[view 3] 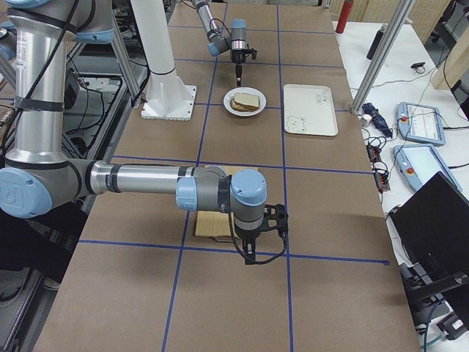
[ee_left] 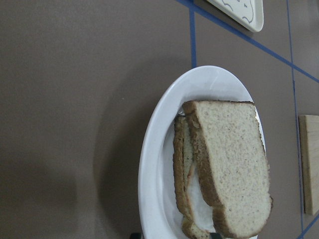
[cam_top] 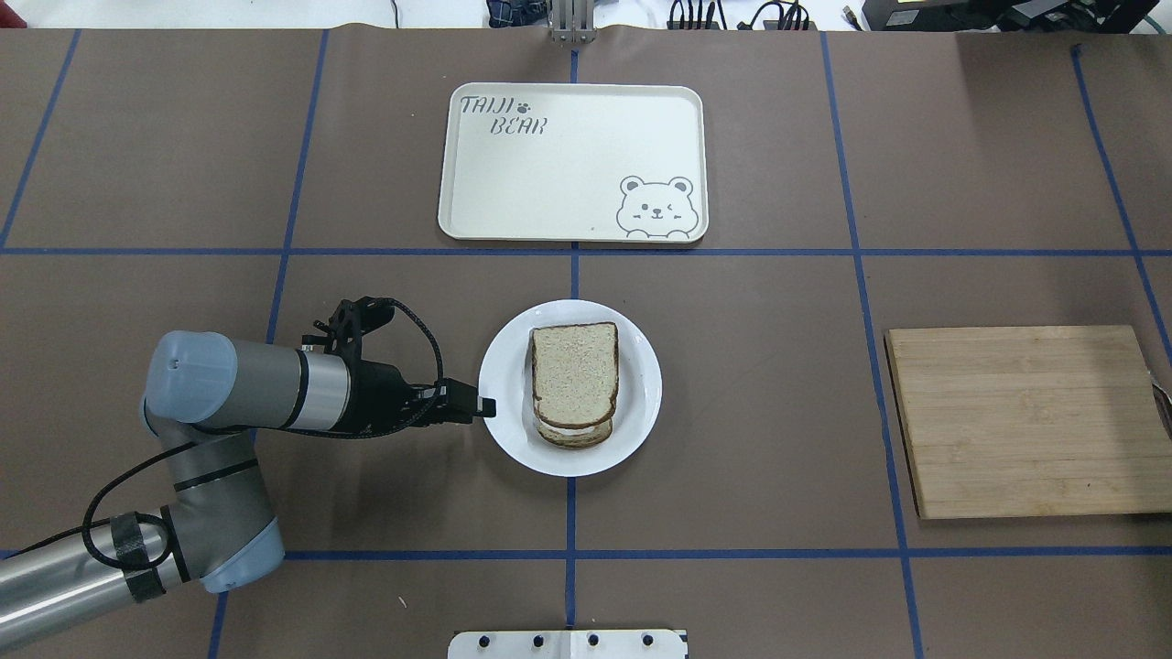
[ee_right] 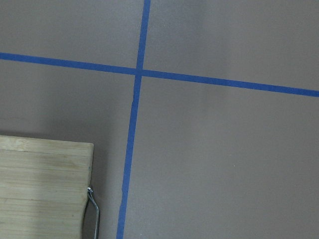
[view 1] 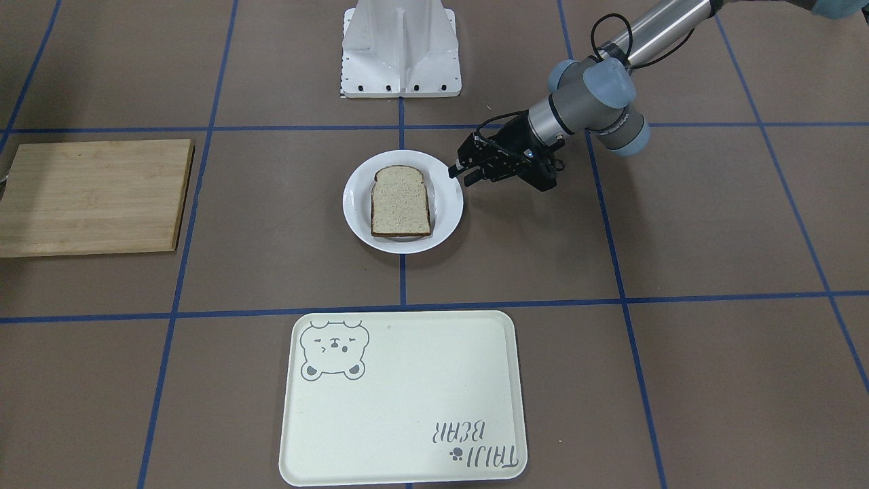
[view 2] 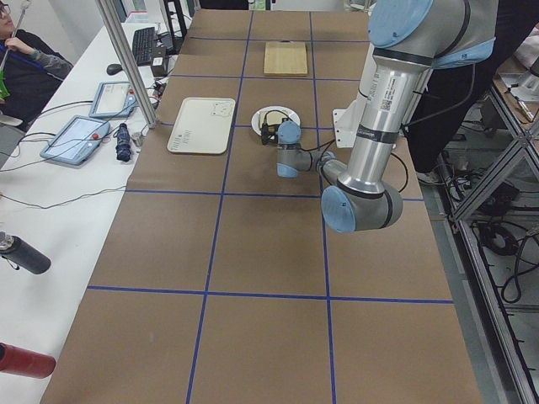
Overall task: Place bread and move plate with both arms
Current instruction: 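Grip the white plate rim with the left gripper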
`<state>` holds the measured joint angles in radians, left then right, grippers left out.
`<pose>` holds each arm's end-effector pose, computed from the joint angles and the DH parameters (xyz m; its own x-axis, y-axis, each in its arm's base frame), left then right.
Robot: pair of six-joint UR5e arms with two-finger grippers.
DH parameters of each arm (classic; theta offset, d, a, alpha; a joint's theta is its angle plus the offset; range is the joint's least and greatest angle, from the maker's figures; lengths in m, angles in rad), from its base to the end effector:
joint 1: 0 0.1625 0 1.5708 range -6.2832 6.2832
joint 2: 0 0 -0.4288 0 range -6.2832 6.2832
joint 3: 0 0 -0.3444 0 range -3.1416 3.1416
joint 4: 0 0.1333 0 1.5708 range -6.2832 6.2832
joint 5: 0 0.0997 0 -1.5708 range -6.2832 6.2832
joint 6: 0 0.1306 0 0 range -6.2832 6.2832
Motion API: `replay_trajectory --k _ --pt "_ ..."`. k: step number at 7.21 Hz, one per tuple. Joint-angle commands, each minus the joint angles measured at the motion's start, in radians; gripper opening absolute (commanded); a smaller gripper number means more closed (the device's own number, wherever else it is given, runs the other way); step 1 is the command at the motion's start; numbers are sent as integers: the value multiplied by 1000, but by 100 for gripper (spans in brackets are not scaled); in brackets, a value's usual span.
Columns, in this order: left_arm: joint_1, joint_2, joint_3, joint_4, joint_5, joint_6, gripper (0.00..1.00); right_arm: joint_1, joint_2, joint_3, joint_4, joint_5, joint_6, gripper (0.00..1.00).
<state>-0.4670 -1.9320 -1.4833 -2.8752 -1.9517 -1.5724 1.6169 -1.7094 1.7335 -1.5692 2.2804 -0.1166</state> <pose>0.5008 -0.3474 0.3700 -0.0067 0.0017 -1.0000 0.0860 0.9963 0.0011 0.0660 -0.3846 0.6754 0.7588 -0.0981 0.6439 0.0425 0.9939 0.1013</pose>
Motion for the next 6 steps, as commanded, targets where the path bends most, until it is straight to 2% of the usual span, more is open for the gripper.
replay_trajectory --k 1,6 --pt "4 -8 8 4 28 -5 50 0 1 0 1 -1 0 100" --pt "13 -51 55 1 51 -8 42 -2 5 -8 1 -2 0 100"
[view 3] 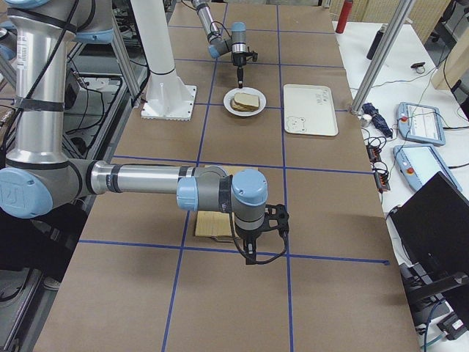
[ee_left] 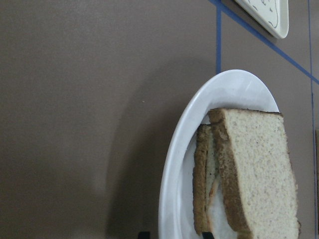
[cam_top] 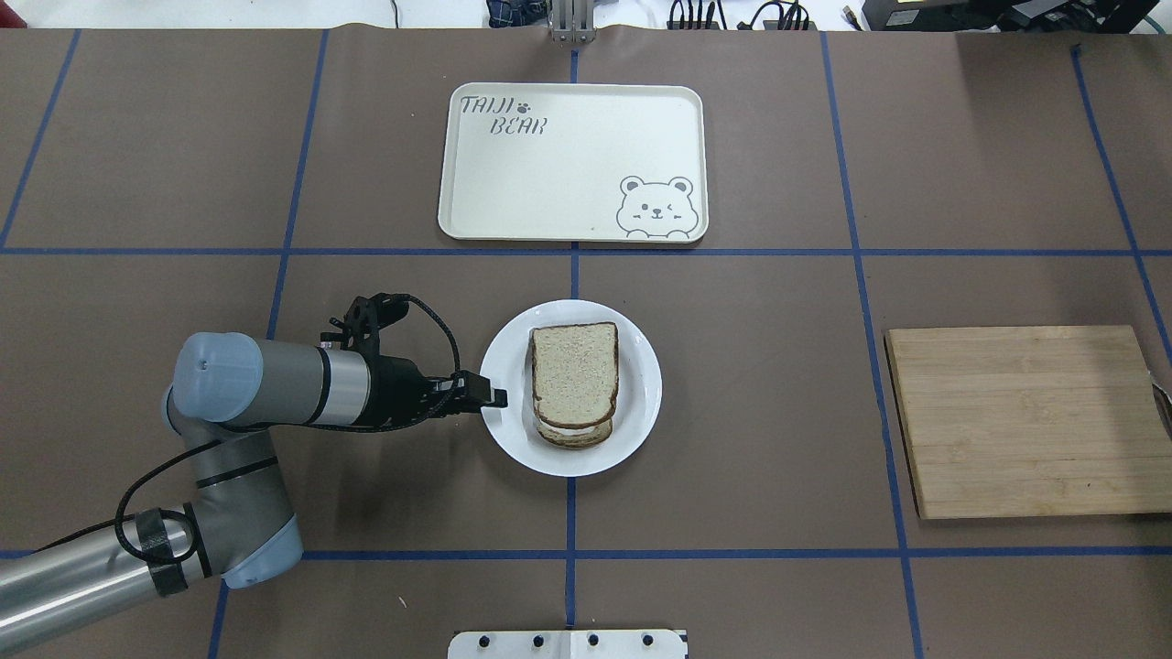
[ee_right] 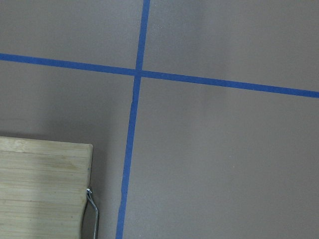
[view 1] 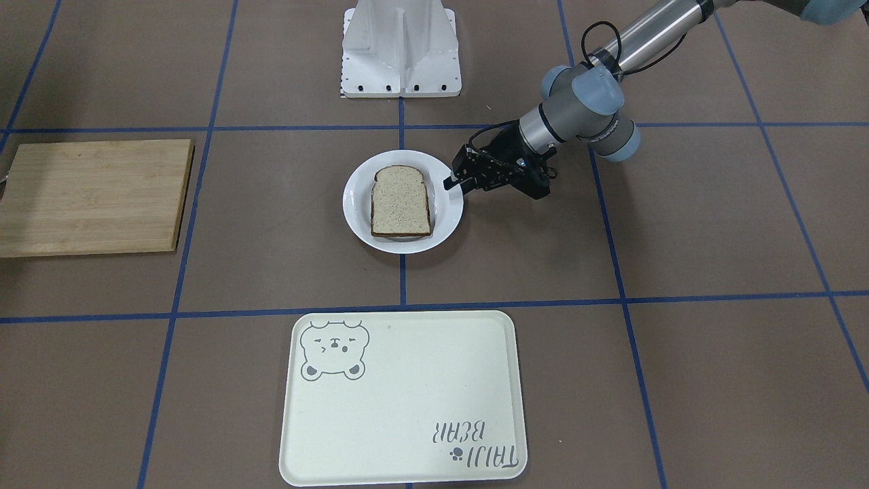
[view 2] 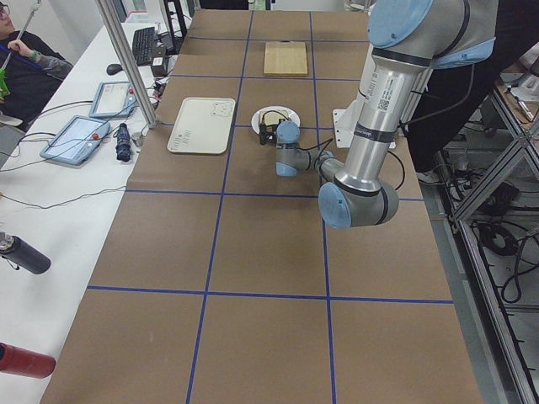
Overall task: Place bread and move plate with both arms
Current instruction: 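Grip the white plate rim with the left gripper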
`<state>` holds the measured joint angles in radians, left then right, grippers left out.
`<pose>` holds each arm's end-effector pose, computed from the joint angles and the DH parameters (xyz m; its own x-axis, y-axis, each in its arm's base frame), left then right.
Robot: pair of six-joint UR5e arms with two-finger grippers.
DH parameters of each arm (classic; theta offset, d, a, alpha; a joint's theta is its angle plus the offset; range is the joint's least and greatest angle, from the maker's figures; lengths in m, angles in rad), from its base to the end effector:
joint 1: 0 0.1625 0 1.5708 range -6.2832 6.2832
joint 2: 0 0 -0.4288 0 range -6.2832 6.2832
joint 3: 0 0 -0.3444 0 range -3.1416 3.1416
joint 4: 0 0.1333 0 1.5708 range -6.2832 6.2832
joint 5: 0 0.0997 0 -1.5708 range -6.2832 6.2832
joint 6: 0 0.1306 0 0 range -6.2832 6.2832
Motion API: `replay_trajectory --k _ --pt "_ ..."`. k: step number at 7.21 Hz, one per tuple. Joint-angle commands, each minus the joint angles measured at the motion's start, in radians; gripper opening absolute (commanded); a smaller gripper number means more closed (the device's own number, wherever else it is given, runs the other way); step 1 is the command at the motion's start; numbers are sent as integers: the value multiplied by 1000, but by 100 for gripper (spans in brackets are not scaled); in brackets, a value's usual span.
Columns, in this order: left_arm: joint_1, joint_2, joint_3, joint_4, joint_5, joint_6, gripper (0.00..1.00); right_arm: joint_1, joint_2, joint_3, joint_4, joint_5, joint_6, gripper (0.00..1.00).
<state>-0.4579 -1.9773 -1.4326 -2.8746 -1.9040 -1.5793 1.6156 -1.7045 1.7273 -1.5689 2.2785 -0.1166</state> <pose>0.5205 -0.3575 0.3652 -0.0022 -0.0079 -1.0000 0.1244 0.9922 -0.0081 0.0658 -0.3867 0.6764 0.7599 -0.0983 0.6426 0.0439 0.9940 0.1001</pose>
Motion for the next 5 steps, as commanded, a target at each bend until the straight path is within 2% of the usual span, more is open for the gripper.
replay_trajectory --k 1,5 --pt "4 -6 9 0 3 -1 42 -2 0 -2 0 -1 0 100" --pt "11 -15 26 -2 3 -1 40 -3 0 -3 0 -1 0 100"
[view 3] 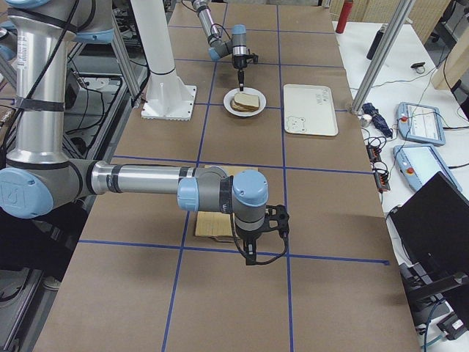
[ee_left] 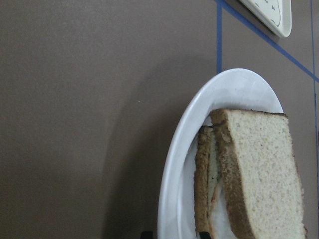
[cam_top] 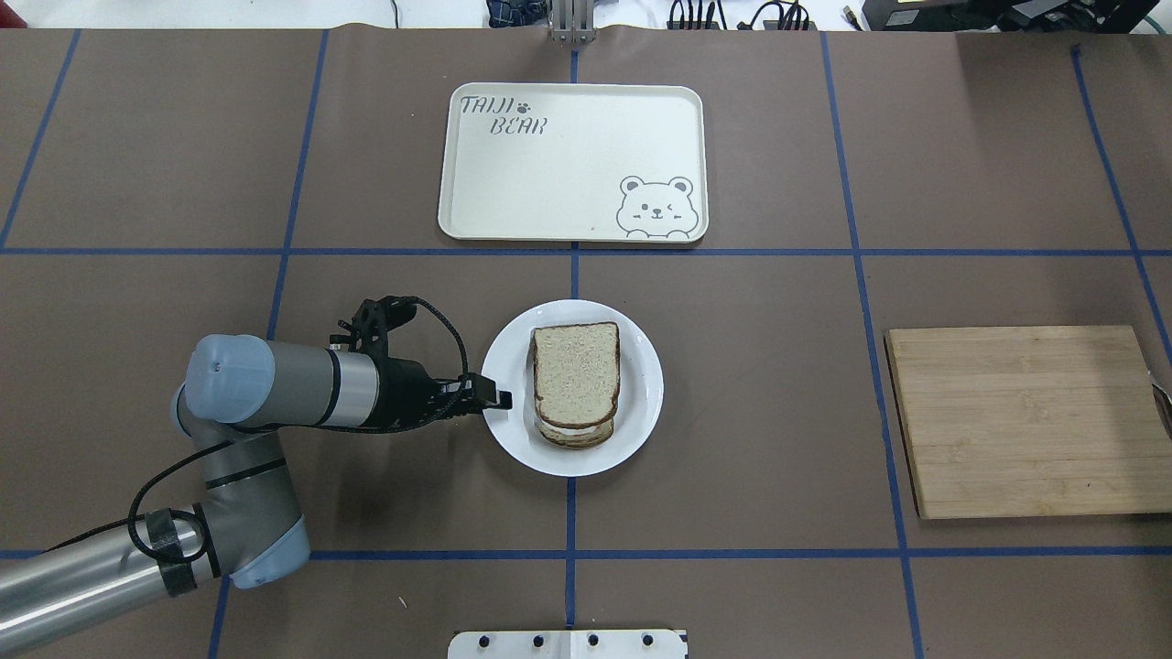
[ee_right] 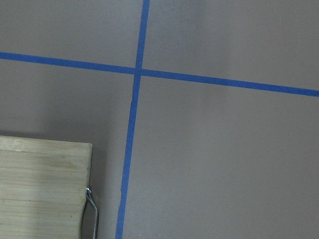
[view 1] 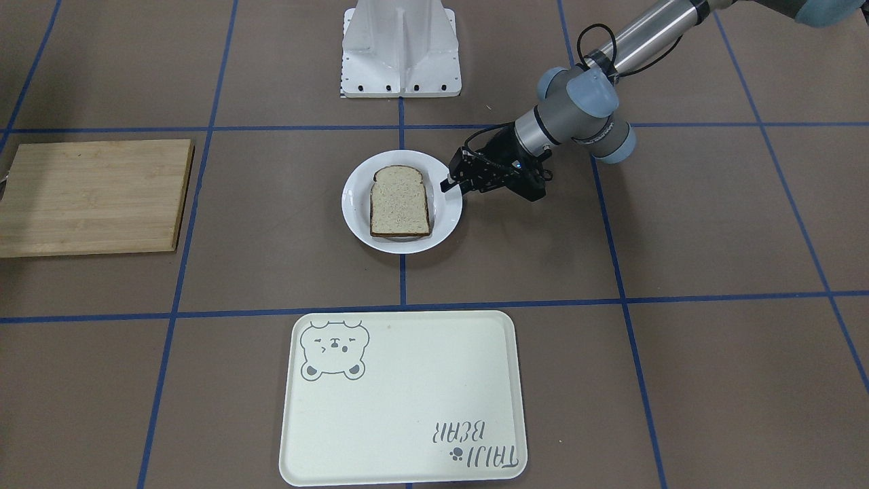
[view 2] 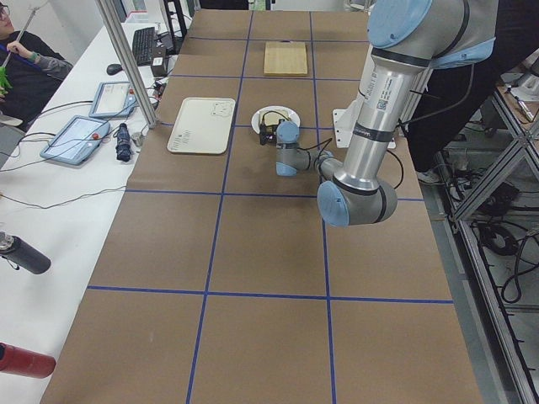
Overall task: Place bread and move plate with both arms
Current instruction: 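Grip the white plate rim with the left gripper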
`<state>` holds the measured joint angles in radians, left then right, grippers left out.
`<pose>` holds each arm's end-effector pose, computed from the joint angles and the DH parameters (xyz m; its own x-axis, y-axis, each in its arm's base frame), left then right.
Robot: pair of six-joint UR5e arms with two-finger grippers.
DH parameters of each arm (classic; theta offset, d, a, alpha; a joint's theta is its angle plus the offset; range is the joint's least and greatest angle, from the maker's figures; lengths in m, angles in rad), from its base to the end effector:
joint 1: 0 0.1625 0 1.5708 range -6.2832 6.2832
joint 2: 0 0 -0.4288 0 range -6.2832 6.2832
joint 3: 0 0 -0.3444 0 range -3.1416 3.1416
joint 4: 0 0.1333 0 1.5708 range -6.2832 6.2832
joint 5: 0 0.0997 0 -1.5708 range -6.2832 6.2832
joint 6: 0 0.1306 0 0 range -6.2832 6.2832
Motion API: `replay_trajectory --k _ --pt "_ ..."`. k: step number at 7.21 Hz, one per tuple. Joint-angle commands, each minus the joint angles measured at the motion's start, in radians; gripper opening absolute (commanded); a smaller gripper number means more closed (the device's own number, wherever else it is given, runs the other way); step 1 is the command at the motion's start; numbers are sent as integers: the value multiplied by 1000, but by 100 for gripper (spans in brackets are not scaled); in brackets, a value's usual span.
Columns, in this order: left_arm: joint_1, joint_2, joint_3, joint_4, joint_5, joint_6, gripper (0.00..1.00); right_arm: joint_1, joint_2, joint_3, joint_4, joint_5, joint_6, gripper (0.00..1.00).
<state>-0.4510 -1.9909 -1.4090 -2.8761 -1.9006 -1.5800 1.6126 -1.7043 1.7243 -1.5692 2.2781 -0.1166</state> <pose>0.5293 -0.3574 0.3672 0.0054 -0.0123 -0.9999 0.1210 0.9926 -0.0115 0.0647 -0.3867 0.6777 0.7597 -0.0986 0.6427 0.0469 0.9942 0.0970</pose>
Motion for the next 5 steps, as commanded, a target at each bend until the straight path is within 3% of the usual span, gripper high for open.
replay_trajectory --k 1,3,5 --pt "6 -5 2 0 0 0 33 0 0 -2 0 0 0 100" --pt "27 -8 2 0 38 0 15 -2 2 -2 0 0 0 100" --pt "31 -6 1 -2 40 -2 14 -2 0 -2 0 -2 0 100"
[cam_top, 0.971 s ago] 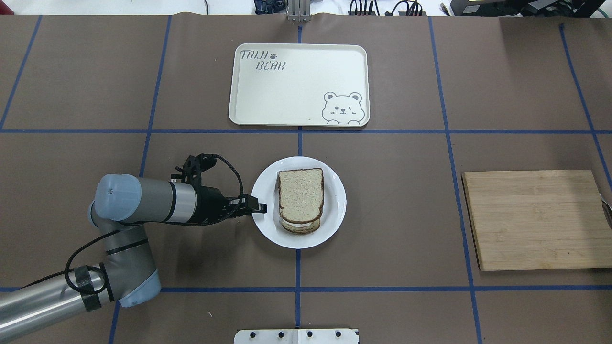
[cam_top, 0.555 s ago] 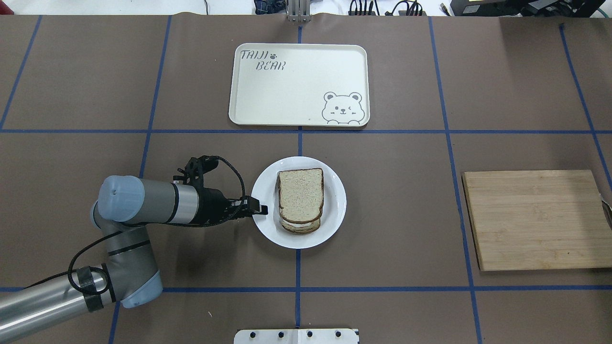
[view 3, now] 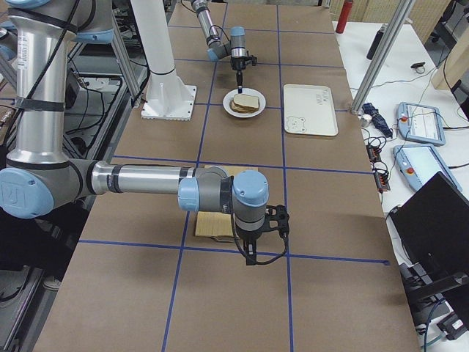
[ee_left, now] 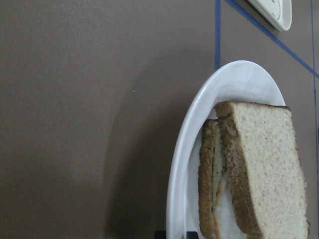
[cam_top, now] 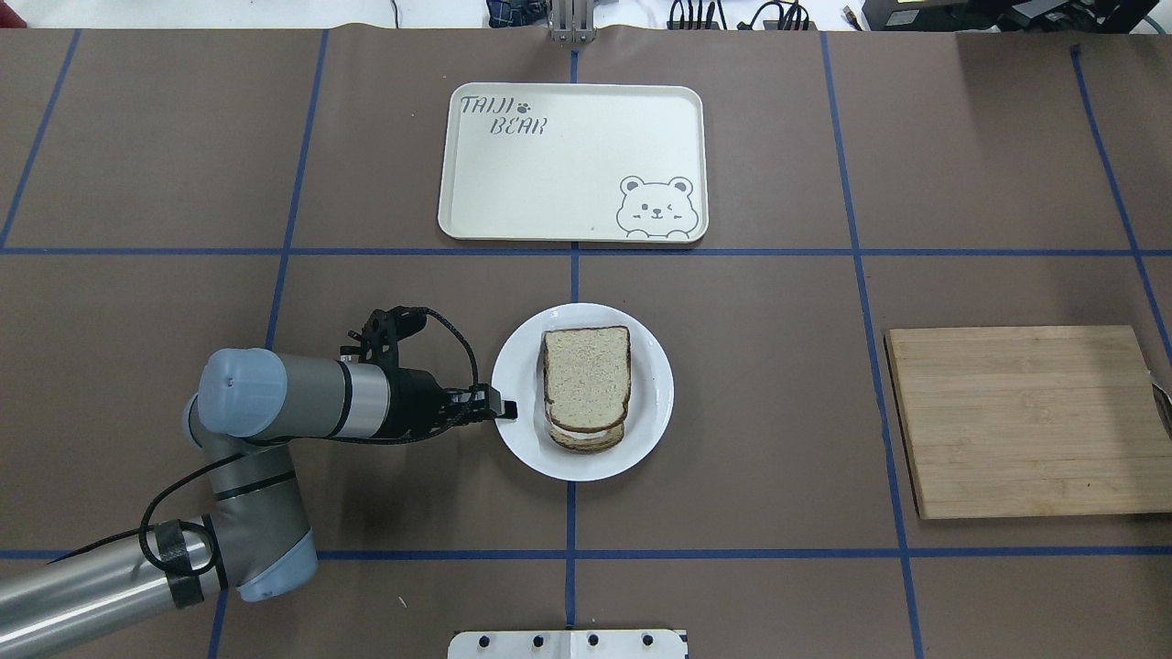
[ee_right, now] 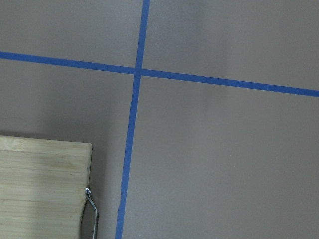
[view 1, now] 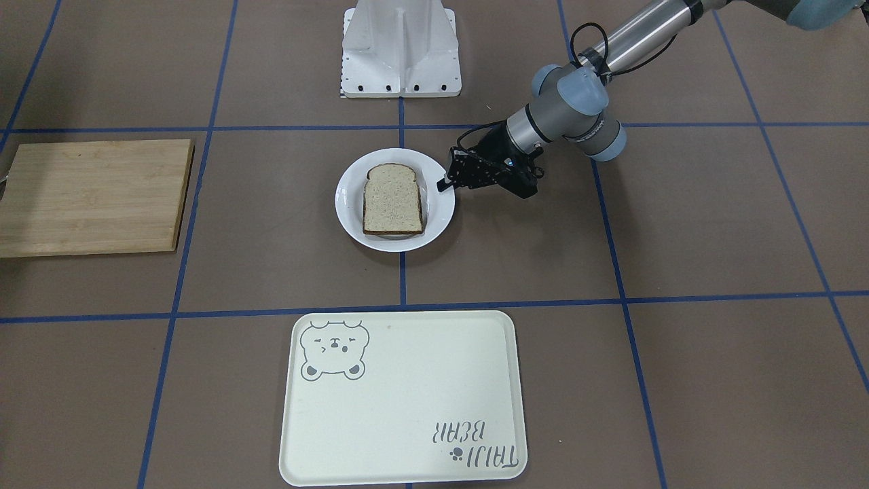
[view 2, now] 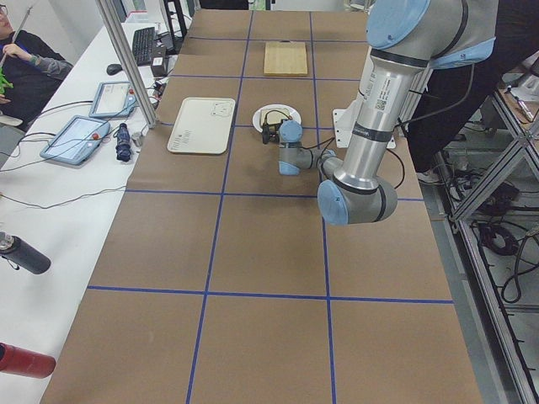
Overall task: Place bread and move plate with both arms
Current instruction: 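Grip the white plate rim with the left gripper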
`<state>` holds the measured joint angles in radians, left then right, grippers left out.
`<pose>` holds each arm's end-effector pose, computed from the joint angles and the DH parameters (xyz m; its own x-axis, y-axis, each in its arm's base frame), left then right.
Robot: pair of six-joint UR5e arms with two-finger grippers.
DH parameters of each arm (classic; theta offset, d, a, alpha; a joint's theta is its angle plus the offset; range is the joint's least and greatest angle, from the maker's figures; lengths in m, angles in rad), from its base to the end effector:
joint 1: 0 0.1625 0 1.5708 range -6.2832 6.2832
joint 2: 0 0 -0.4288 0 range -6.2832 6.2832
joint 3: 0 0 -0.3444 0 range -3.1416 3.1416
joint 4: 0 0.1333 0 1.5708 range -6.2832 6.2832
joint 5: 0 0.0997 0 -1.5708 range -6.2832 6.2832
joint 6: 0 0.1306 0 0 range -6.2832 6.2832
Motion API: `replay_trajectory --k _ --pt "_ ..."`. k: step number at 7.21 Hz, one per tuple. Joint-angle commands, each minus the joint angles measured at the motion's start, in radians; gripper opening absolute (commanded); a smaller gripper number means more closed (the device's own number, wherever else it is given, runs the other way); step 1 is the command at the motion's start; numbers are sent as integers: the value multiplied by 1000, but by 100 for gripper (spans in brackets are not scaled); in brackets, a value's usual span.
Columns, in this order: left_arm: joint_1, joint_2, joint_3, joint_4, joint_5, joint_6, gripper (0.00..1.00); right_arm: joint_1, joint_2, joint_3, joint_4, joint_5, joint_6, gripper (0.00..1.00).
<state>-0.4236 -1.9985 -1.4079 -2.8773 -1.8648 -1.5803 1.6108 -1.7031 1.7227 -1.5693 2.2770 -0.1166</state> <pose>0.5398 -0.3481 0.3628 -0.0017 -0.0092 -1.0000 0.1292 0.9916 -0.0093 0.0641 -0.3873 0.6780 0.7603 -0.0996 0.6419 0.0488 0.9941 0.0964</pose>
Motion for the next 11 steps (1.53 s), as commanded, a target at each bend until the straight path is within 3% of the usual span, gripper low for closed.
replay_trajectory --k 1,3,6,11 --pt "3 1 0 0 4 -1 12 0 0 0 0 -1 0 100" --pt "3 1 -2 0 3 -1 10 0 0 0 0 -1 0 100" --pt "3 1 -11 -5 4 -4 0 0 0 0 0 -1 0 100" --pt "3 3 -20 -73 3 -93 0 0 -1 0 2 -4 0 100"
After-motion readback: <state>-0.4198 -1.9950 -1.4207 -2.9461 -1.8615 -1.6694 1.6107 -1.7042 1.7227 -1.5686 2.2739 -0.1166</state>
